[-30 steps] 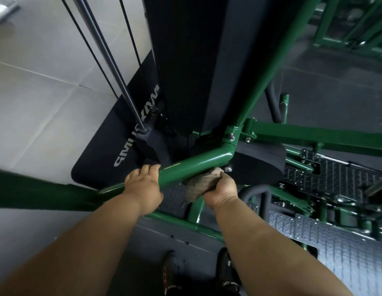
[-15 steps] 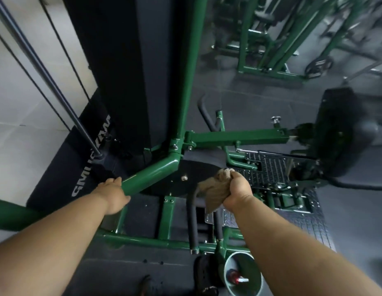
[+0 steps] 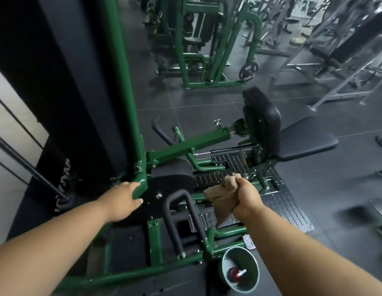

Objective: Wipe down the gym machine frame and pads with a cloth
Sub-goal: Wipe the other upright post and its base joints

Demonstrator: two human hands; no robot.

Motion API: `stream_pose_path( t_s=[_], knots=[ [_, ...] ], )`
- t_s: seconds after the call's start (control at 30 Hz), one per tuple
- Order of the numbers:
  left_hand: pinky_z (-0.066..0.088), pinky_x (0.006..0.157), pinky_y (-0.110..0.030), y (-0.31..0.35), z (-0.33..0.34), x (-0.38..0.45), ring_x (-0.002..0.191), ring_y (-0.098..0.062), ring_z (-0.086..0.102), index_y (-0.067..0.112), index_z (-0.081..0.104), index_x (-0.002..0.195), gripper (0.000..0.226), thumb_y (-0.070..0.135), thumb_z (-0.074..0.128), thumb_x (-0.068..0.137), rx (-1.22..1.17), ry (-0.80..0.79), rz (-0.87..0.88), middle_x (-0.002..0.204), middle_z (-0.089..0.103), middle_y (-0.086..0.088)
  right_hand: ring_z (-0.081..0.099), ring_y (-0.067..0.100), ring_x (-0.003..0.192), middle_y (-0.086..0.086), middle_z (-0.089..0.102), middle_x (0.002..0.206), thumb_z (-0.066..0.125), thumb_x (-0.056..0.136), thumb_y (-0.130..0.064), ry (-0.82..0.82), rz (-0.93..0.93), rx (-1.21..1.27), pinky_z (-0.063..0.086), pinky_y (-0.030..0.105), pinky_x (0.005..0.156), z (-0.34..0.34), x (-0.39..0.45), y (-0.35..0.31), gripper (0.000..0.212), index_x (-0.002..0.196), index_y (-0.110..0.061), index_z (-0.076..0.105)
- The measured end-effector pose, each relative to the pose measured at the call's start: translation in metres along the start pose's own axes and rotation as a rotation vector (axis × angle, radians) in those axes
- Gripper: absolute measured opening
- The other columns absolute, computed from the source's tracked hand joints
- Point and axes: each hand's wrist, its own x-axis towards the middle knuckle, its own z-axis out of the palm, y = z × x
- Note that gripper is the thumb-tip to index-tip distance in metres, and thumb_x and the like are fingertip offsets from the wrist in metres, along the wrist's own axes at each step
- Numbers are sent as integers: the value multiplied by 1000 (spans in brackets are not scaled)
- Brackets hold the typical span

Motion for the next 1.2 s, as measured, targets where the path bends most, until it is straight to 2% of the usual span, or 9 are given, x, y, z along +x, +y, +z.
stream_pose_path(
  t_s=[0.1,0.23,0.33,0.53,0.73,0.87,1.03,1.13,1.2],
  knots=[
    [41,117,-36,34,-10,-5,141,-23,51,27,41,159,69,49,64,98,8,40,78,158,48,-3,73,40,106,22,78,103,55,106,-39,-33,-19,49,55,59,102,-19,-3,-7,38,96,-7,75],
    [41,106,-26,93,-6,-14,129,-18,58,26,45,157,63,43,64,100,15,75,155,152,54,2,77,31,83,16,78,91,53,107,-35,-77,-16,69,60,51,91,-37,-7,-14,35,94,-10,74],
    [44,107,-29,132,10,-19,121,-16,60,28,45,156,61,44,64,100,24,64,177,149,55,5,75,32,81,17,77,92,53,103,-35,-124,8,66,60,47,86,-51,-8,-28,34,96,-10,74],
    [53,100,-32,222,44,-33,107,-17,69,30,40,158,64,43,65,101,-35,27,166,146,55,7,66,37,98,24,72,102,46,96,-31,-233,41,49,49,56,102,-119,2,-72,38,91,-5,73],
    [46,106,-21,304,74,-64,119,-1,61,42,37,158,66,47,67,99,57,-37,234,146,52,20,65,34,85,22,69,89,48,97,-16,-332,13,-10,51,44,79,-196,24,-109,25,95,-5,71],
    [54,87,-21,359,114,-53,98,-7,68,41,40,155,60,43,66,101,-76,-2,206,142,54,18,61,31,77,17,68,80,47,99,-18,-399,56,-58,45,39,73,-232,41,-121,24,89,-8,67],
    [46,111,-31,400,170,-27,127,-8,57,29,39,159,63,37,66,102,-352,-15,128,144,56,8,65,33,82,20,70,89,48,100,-19,-429,124,-46,49,44,80,-257,53,-127,24,97,-8,69],
    [46,111,-30,418,193,-15,125,-9,57,33,42,152,57,27,69,102,-511,-54,108,135,58,13,66,35,96,22,71,101,49,101,-22,-461,159,-29,51,51,97,-263,62,-130,26,102,-8,71],
    [50,107,-27,428,208,-6,118,-6,62,39,51,134,43,20,70,101,-607,-82,108,127,62,19,70,36,98,24,73,108,49,102,-24,-490,174,-28,51,54,105,-264,70,-130,29,105,-6,73]
  ],
)
